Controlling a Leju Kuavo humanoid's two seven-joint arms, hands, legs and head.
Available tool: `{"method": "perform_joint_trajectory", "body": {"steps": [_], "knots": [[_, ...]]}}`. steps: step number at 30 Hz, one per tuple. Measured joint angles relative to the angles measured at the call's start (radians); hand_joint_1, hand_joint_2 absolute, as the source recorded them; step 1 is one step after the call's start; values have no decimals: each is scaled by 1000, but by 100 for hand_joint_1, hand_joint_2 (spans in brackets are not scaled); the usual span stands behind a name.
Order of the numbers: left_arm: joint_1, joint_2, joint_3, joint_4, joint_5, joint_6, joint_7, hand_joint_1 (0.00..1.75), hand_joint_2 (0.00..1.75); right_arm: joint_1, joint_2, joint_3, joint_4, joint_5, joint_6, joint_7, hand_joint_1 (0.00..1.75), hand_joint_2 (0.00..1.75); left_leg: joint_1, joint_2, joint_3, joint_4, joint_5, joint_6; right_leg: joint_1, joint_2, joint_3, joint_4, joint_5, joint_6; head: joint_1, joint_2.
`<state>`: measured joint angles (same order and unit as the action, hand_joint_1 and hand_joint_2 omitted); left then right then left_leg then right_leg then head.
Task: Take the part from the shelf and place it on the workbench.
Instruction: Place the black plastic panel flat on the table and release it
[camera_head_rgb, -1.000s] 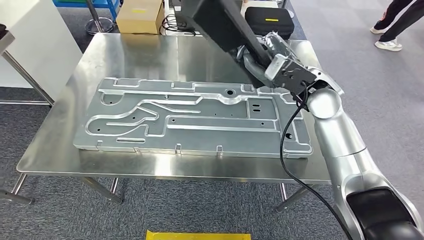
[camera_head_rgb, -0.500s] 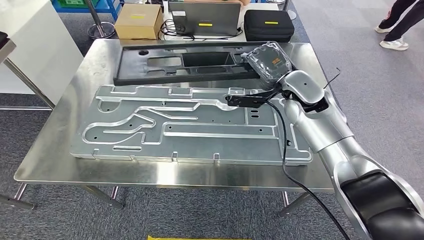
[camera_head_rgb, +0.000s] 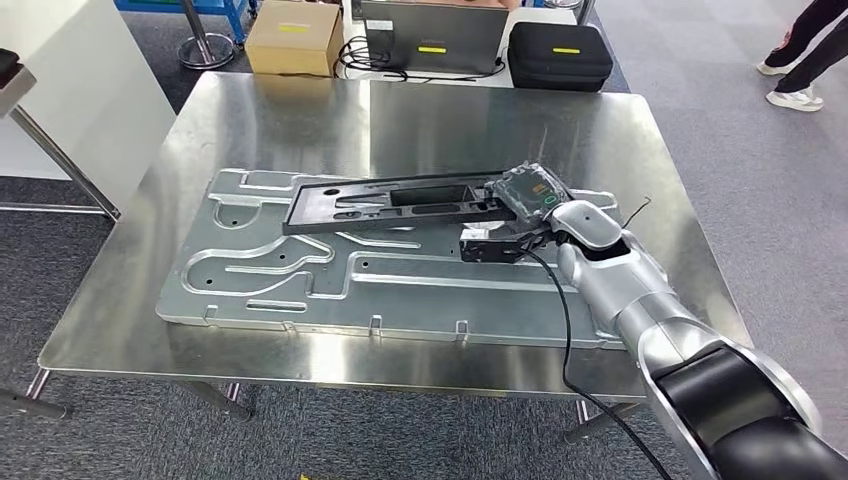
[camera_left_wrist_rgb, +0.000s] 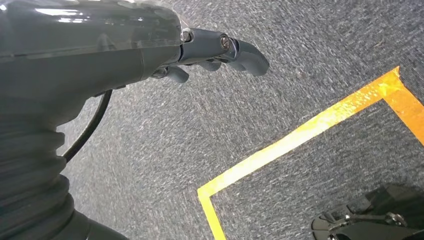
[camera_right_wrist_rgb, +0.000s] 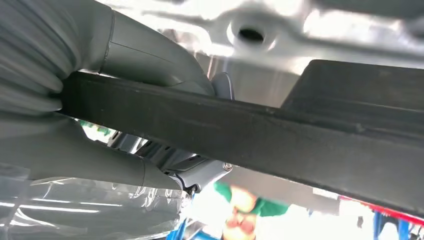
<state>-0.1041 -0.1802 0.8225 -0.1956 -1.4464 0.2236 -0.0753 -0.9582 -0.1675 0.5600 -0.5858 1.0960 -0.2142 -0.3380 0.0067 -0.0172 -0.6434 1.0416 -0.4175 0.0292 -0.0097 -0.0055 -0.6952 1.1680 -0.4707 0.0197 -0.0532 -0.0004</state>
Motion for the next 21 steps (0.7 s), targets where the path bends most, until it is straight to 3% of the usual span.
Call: {"method": "perform_joint_trajectory", "body": {"steps": [1,3,7,10,12,13,14,16,17,21], "knots": [[0,0,-1,0,0,0,3,0,175,1,8,0,12,-4,-2,0,0,0,-3,0,4,0,-3,-3,5,0,23,-61,30,-9,0,0],[-1,0,-1,0,0,2,9,0,175,4,26,0,38,-10,-8,2,0,0,-5,3,7,-1,-8,-11,13,0,48,-127,49,-20,0,0],[-3,1,-2,0,0,6,13,0,0,15,41,0,75,-19,-14,5,0,0,-7,10,6,15,-27,-33,5,5,65,-150,50,-30,0,0],[-4,6,-1,0,4,11,13,0,0,14,38,0,96,-23,-18,4,0,0,-4,10,-63,174,-110,-45,2,2,76,-156,48,-39,0,0],[-4,9,-1,0,12,14,14,0,0,14,35,0,108,-25,-21,2,0,0,-2,10,-105,259,-133,-51,2,3,78,-155,46,-41,0,0],[-4,11,0,0,17,17,16,0,0,13,34,0,112,-26,-23,1,0,0,-1,10,-102,252,-117,-53,1,4,78,-153,44,-40,0,0],[-4,12,0,0,21,21,18,0,0,12,34,0,116,-28,-26,0,0,0,1,10,-81,207,-86,-54,1,6,80,-151,42,-38,0,0],[-6,11,1,0,28,27,24,0,0,7,34,0,122,-32,-32,-2,0,0,4,10,-19,77,-26,-51,1,10,81,-141,36,-30,0,0],[-7,11,1,0,31,28,29,0,0,5,34,0,125,-34,-35,-3,0,0,4,10,4,31,-11,-47,3,11,79,-136,34,-25,0,0],[-4,7,4,1,42,25,46,0,0,-5,35,-3,129,-42,-50,-7,0,0,3,10,13,-1,-4,-24,5,13,69,-130,34,-7,0,0]]}}
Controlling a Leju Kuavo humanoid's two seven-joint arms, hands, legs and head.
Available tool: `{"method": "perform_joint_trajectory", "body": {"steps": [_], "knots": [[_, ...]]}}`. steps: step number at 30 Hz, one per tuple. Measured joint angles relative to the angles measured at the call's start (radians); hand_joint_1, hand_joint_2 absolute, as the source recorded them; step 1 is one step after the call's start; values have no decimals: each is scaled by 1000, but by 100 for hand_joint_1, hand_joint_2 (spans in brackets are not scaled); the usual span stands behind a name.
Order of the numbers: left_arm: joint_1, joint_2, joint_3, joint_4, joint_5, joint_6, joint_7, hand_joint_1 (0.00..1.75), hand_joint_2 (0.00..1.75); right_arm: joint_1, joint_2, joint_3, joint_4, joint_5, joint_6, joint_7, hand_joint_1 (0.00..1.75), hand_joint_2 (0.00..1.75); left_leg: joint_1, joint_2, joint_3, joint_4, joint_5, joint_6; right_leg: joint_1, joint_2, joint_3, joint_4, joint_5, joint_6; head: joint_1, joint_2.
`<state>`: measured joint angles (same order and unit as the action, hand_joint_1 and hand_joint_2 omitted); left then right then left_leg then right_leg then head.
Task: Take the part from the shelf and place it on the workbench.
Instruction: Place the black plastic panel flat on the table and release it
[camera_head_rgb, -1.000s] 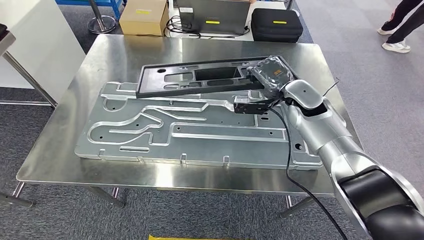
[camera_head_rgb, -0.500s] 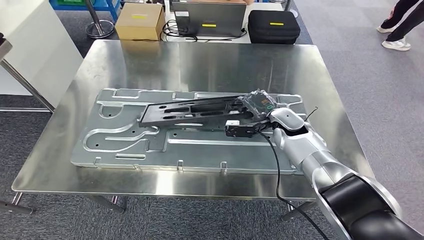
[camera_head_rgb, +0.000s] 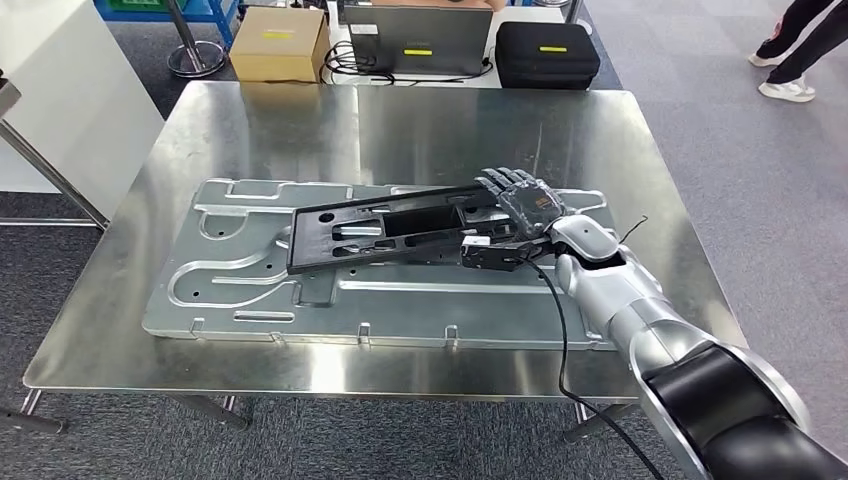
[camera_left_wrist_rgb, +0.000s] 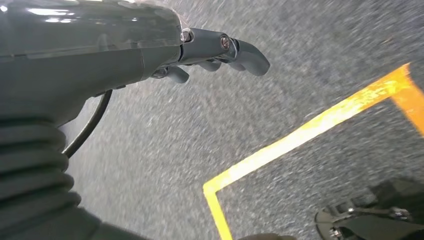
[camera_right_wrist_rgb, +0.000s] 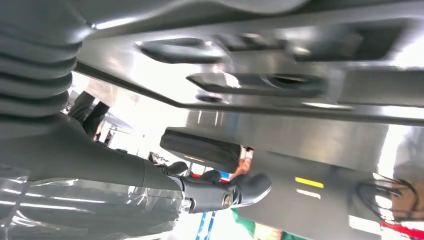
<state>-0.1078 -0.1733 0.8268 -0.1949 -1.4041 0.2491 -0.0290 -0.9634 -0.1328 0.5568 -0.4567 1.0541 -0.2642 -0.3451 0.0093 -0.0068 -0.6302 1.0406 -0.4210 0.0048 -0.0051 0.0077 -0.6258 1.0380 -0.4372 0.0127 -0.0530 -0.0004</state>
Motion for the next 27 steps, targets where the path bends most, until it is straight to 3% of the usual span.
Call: {"method": "perform_joint_trajectory", "body": {"steps": [2,4,6,7,8,10,12,15,16,17,20,21,22,23,25,27], "knots": [[1,-2,3,0,4,-3,3,0,0,-11,9,-7,0,-8,-5,-1,0,0,3,5,-1,-10,10,15,-1,-1,-16,44,-43,10,0,0],[2,-2,4,0,7,-4,3,0,0,-22,22,-15,0,-13,-7,-2,0,0,3,9,-6,-14,17,24,-3,-2,-56,157,-118,18,0,0],[5,-2,5,0,10,-4,3,0,0,-25,37,-23,-1,-18,-9,-2,0,0,3,14,-14,-14,23,25,-6,-2,-86,256,-160,22,0,0],[7,-2,7,0,11,-4,3,0,0,-25,44,-28,-6,-22,-10,-2,0,0,3,16,-17,-14,27,23,-8,-2,-81,263,-156,24,0,0],[8,-2,10,0,11,-4,3,0,0,-27,49,-33,-13,-26,-11,-2,0,0,3,18,-21,-14,31,21,-10,-3,-56,229,-136,25,0,0],[11,-2,16,0,12,-4,3,0,0,-35,58,-45,-34,-36,-10,-2,0,0,2,21,-29,-13,40,13,-11,-3,30,89,-87,22,0,0],[13,-2,20,0,12,-4,2,0,0,-45,65,-57,-55,-54,-6,-8,0,0,1,23,-32,-15,51,1,-7,1,81,-6,-60,13,0,0],[17,-3,22,0,14,-3,-1,0,0,-42,68,-79,-103,-109,18,-25,0,0,3,24,-37,-23,68,-19,-5,6,71,-21,-41,-8,0,0],[19,-3,23,0,15,-3,-2,0,0,-38,68,-88,-130,-127,27,-29,0,0,4,23,-44,-16,56,-25,-6,8,64,-24,-32,-16,0,0],[22,-2,24,0,16,-3,-4,0,0,-31,66,-97,-162,-141,34,-27,0,0,4,22,-55,9,26,-29,-8,9,56,-27,-22,-24,0,0],[28,-2,28,0,22,-2,-6,0,0,5,55,-133,-275,-163,42,-2,0,0,5,19,-102,190,-111,-32,-7,17,25,-27,5,-38,0,0],[29,-2,29,0,23,-2,-6,0,0,25,51,-150,-315,-166,41,9,0,0,5,19,-107,243,-133,-32,-6,20,16,-27,12,-39,0,0],[30,-2,30,0,24,-2,-7,0,0,48,49,-169,-353,-168,40,19,0,0,5,19,-96,264,-136,-30,-4,23,6,-26,19,-39,0,0],[31,-2,31,0,25,-2,-9,0,0,71,47,-191,-390,-171,39,26,0,0,4,19,-67,245,-122,-26,-3,27,-2,-26,26,-39,0,0],[33,0,36,0,26,-2,-11,0,0,105,46,-231,-449,-173,38,31,0,0,-2,18,27,118,-79,-8,0,35,-16,-25,37,-37,0,0],[32,3,40,0,26,-1,-13,0,0,123,41,-258,-492,-174,36,33,0,0,-9,18,103,-5,-67,7,-1,38,-26,-25,48,-30,0,0]]}}
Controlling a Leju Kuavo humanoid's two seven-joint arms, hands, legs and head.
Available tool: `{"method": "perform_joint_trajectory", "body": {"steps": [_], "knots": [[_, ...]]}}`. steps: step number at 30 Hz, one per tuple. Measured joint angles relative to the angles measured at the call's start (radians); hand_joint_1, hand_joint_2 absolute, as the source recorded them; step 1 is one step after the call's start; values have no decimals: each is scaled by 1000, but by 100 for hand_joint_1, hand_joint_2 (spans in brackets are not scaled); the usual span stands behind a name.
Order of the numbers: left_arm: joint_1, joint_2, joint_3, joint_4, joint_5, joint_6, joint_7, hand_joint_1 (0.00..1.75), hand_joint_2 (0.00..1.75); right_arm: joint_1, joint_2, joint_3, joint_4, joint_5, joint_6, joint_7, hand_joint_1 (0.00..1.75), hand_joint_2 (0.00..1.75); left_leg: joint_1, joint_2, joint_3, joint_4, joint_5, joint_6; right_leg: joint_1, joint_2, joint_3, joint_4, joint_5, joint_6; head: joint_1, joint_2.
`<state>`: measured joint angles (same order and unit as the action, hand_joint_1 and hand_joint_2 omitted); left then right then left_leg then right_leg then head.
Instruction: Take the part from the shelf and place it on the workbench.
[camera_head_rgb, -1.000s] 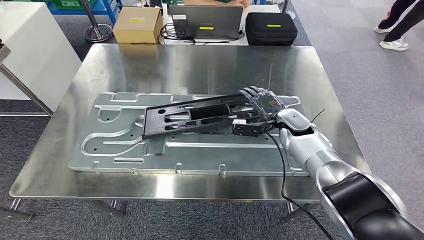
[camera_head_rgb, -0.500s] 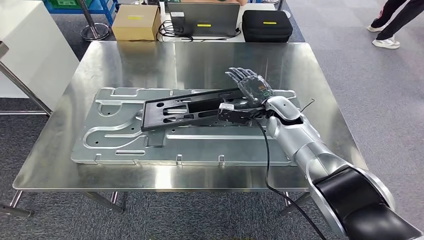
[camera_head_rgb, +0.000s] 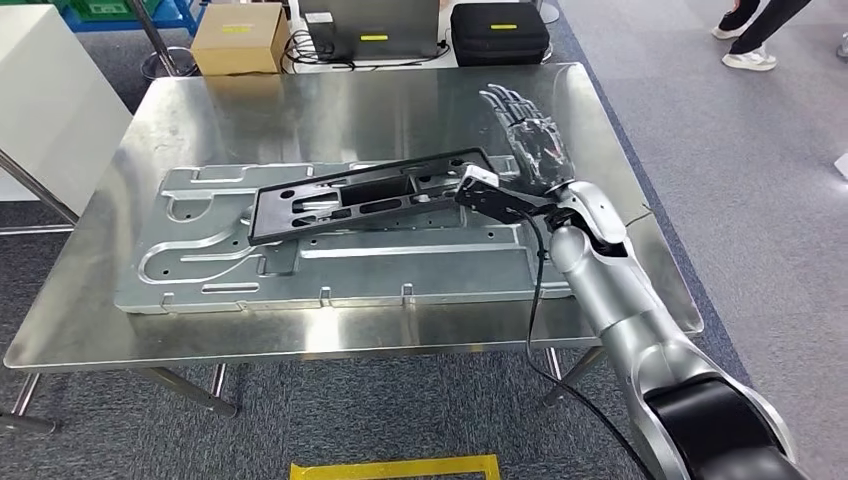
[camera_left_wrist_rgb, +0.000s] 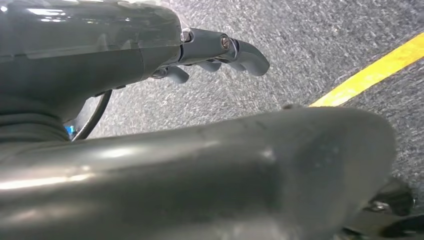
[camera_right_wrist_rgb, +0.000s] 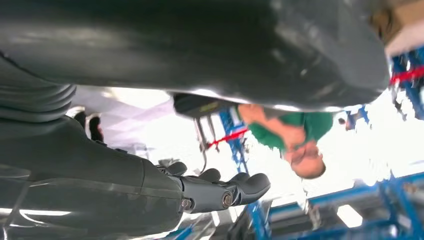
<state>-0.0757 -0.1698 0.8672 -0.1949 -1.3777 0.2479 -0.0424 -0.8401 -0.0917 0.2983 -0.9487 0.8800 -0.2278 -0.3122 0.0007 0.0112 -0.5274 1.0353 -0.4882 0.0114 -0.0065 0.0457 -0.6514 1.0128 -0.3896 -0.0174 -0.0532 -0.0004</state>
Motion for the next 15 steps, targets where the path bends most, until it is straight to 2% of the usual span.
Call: {"method": "perform_joint_trajectory", "body": {"steps": [2,4,5,6,8,9,10,11,12,13,14,15], "knots": [[-1,2,3,0,0,1,-1,0,0,15,-6,-14,-28,0,-1,1,0,0,-5,-4,22,-44,1,2,-7,2,-4,-8,15,11,0,0],[-1,1,5,0,0,1,-1,0,0,28,-9,-24,-50,0,-1,1,0,0,-2,-2,25,-70,24,7,-9,2,-6,-17,16,24,0,0],[-1,1,5,0,1,1,-1,0,0,30,-8,-29,-59,0,-1,1,0,0,1,2,25,-84,36,11,-8,-4,-13,-6,-2,30,0,0],[-2,1,5,0,1,1,-1,0,0,31,-6,-33,-66,0,-1,1,0,0,4,9,23,-96,46,14,-7,-12,-27,29,-37,35,0,0],[-2,1,6,0,1,1,-1,0,0,34,0,-39,-74,0,-1,1,0,0,5,20,10,-97,54,14,-12,-26,-69,154,-118,48,0,0],[-2,1,6,0,1,0,-1,0,0,38,4,-41,-76,0,-1,1,0,0,7,25,1,-91,57,12,-16,-29,-86,214,-142,55,0,0],[-2,1,6,0,1,0,-1,0,0,41,6,-42,-77,0,-1,2,0,0,10,29,-8,-84,59,10,-21,-31,-89,246,-146,62,0,0],[-2,1,6,0,1,0,-1,0,0,44,8,-44,-79,0,-1,2,0,0,15,32,-18,-74,59,6,-26,-32,-76,242,-132,70,0,0],[-3,1,6,0,1,0,-1,0,0,45,8,-45,-81,0,-1,2,0,0,20,34,-29,-62,58,1,-32,-33,-44,200,-107,78,0,0],[-3,1,6,0,1,0,-1,0,0,45,8,-47,-84,0,-1,2,0,0,25,35,-40,-49,57,-6,-38,-32,-4,134,-90,86,0,0],[-5,1,6,0,1,0,-1,0,0,44,8,-49,-87,0,-1,3,0,0,28,35,-52,-35,55,-14,-38,-27,30,77,-78,87,0,0],[-5,1,6,0,1,0,-1,0,0,44,9,-51,-90,1,-2,6,0,0,29,34,-61,-24,56,-24,-37,-21,51,38,-73,83,-1,0]]}}
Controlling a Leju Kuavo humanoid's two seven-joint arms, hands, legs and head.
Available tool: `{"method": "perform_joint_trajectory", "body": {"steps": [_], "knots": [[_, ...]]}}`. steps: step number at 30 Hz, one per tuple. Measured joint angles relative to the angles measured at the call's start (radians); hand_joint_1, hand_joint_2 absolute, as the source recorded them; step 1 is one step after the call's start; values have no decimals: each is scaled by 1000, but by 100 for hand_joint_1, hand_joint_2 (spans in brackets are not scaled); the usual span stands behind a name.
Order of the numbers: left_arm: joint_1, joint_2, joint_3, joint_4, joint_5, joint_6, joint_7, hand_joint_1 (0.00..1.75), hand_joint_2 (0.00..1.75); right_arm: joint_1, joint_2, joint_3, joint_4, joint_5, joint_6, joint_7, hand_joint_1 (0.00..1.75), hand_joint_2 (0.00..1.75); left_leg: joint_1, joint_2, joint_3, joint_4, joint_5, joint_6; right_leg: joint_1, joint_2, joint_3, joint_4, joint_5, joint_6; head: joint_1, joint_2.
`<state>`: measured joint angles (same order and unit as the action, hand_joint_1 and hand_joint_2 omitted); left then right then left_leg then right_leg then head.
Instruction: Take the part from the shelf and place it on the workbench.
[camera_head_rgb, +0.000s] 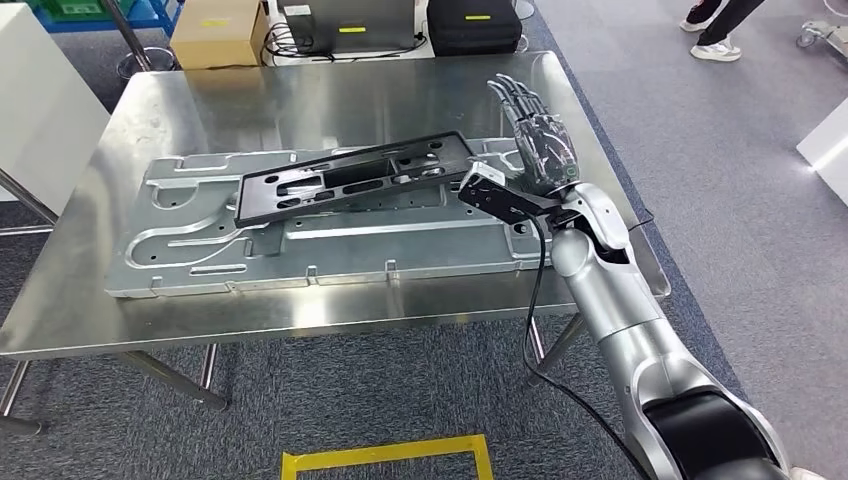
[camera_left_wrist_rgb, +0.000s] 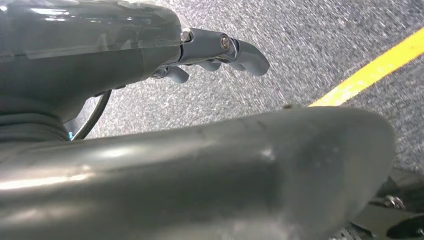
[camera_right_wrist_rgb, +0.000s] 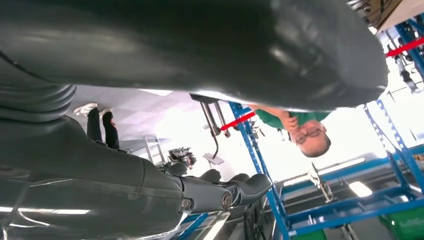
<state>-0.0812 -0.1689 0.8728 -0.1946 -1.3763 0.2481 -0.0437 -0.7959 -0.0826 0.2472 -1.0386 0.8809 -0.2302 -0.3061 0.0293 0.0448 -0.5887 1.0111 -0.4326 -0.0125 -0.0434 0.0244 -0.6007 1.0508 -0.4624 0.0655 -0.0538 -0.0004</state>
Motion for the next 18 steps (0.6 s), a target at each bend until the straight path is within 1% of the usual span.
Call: {"method": "perform_joint_trajectory", "body": {"steps": [1,2,3,4,5,6,7,8,9,10,11,12,13,14,15,16,17,18], "knots": [[0,0,0,0,0,0,0,0,0,3,1,-5,-2,1,-3,6,0,0,0,-2,-7,8,2,-9,4,5,6,-17,-2,-8,0,0],[0,0,0,0,1,0,0,0,0,9,2,-12,-6,1,-8,13,0,0,0,-4,-11,10,8,-18,9,8,1,-14,1,-21,-1,0],[2,-1,0,0,2,0,1,0,0,19,2,-22,-13,-1,-13,21,0,0,2,-6,-14,10,13,-26,9,6,-5,-13,5,-33,-1,0],[5,-1,0,0,2,0,1,0,0,34,2,-37,-23,-3,-20,29,0,0,5,-7,-19,13,7,-31,9,5,-10,-14,11,-44,-1,0],[7,-1,0,1,3,0,1,0,0,55,2,-54,-38,-5,-25,34,0,0,7,-10,-26,27,-12,-33,9,4,-15,-15,18,-55,-1,0],[9,-1,0,1,4,-1,2,0,0,85,0,-79,-60,-2,-31,40,0,0,9,-13,-35,60,-47,-33,9,3,-21,-17,26,-66,-1,0],[11,0,0,1,5,-2,2,0,0,122,-1,-108,-88,6,-37,44,0,0,9,-17,-46,113,-96,-31,12,1,-28,-18,33,-74,-1,0],[12,0,1,1,6,-2,2,0,0,169,-3,-141,-120,18,-42,48,0,0,8,-21,-57,180,-143,-29,16,-2,-35,-17,40,-79,-1,0],[13,0,1,1,8,-3,2,0,0,224,-4,-179,-159,33,-48,51,0,0,7,-24,-64,244,-179,-27,22,-5,-43,-17,47,-83,-1,0],[14,0,1,1,10,-3,1,0,0,282,-5,-218,-198,45,-55,53,0,0,6,-26,-62,286,-193,-23,28,-8,-52,-17,55,-85,-1,0],[14,-1,2,1,12,-3,1,0,0,339,-5,-259,-238,54,-63,53,0,0,3,-26,-45,298,-184,-17,34,-10,-62,-17,64,-87,-1,0],[13,-1,3,1,14,-3,1,0,0,392,-3,-297,-277,60,-73,53,0,0,-2,-27,-13,274,-159,-8,40,-12,-73,-17,73,-89,-1,0],[11,-1,3,1,14,-4,0,0,0,439,-2,-332,-311,59,-84,52,0,0,-9,-27,33,220,-131,4,45,-13,-83,-17,83,-90,-1,0],[8,0,4,1,15,-4,0,0,0,485,-1,-365,-341,53,-98,48,0,0,-16,-25,86,146,-121,20,50,-14,-91,-17,93,-89,-1,0],[4,0,5,1,16,-3,-1,0,0,531,0,-402,-367,42,-111,38,0,0,-22,-24,134,70,-124,29,51,-18,-95,-18,102,-86,-1,0],[0,0,6,1,17,-2,-2,0,0,577,0,-440,-387,26,-123,25,0,0,-27,-25,167,13,-133,35,50,-23,-96,-21,112,-81,-1,0],[-3,0,7,1,18,-1,-4,0,0,618,1,-478,-400,10,-130,10,0,0,-32,-27,183,-23,-143,38,47,-30,-95,-27,124,-75,-1,0],[-4,-1,8,1,18,0,-5,0,0,654,3,-511,-409,-5,-134,-3,0,0,-34,-30,183,-38,-135,37,43,-34,-94,-36,138,-69,-1,0]]}}
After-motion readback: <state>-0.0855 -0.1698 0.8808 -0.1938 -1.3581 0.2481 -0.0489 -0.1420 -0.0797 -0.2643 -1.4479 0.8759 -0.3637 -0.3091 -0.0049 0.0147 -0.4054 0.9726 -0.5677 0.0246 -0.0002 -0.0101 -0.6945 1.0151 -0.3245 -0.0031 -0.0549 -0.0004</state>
